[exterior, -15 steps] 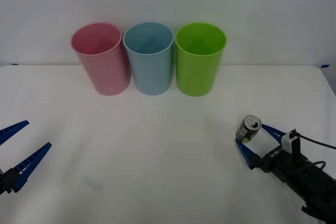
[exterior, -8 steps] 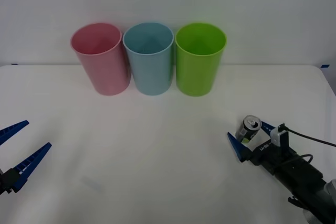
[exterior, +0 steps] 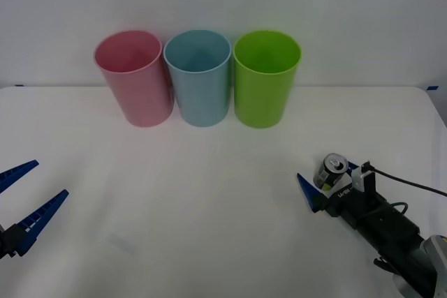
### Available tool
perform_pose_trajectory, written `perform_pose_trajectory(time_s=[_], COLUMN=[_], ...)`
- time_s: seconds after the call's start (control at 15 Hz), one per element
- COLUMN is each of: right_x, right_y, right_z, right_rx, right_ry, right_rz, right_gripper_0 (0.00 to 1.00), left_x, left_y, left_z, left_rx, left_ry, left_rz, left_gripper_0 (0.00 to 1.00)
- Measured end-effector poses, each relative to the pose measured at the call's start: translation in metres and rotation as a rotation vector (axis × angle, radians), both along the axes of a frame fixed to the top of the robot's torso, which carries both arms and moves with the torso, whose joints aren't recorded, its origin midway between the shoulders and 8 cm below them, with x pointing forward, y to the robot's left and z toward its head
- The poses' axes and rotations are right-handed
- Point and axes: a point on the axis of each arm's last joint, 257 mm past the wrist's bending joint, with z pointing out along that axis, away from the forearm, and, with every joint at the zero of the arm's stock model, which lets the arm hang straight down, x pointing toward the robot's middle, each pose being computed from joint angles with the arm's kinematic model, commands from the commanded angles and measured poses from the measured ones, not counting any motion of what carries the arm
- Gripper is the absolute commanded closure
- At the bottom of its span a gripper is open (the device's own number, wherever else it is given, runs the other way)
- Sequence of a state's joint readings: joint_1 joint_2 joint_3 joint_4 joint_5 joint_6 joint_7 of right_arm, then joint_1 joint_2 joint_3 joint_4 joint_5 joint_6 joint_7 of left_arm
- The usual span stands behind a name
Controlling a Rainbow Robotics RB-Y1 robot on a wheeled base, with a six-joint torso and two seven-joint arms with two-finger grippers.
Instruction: Grasp the object on the table and drop it into the matching bin: aluminum can to the light blue bin, PET bottle to the pink bin.
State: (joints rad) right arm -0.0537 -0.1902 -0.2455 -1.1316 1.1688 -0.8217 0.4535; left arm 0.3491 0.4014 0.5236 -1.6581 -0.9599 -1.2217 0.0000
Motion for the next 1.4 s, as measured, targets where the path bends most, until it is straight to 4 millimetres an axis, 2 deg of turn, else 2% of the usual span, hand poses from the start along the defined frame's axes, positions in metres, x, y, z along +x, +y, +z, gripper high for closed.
perform_pose_trajectory(time_s=[0.07,0.13,0.8,1.0,1.4], right_x=[0.0,0.0,-0.004,-0.006,-0.016], right_y=[0.0,0.0,0.009,0.013,0.019], right_z=[0.0,0.0,0.006,0.014,0.046], right_rx=[-0.002,-0.003,0.011,0.016,0.052], right_ry=[-0.001,-0.003,-0.022,-0.041,-0.068], right_rz=[0.0,-0.001,0.035,0.057,0.1], right_gripper_0=[0.81,1.0,1.0,1.0,1.0], left_x=[0.0,0.0,0.0,0.0,0.0], left_y=[0.0,0.0,0.0,0.0,0.0], left_z=[0.0,0.0,0.0,0.0,0.0], left_rx=[0.0,0.0,0.0,0.0,0.0], left_ry=[0.0,0.0,0.0,0.0,0.0], left_rz=[0.0,0.0,0.0,0.0,0.0], left_gripper_0=[0.0,0.0,0.0,0.0,0.0])
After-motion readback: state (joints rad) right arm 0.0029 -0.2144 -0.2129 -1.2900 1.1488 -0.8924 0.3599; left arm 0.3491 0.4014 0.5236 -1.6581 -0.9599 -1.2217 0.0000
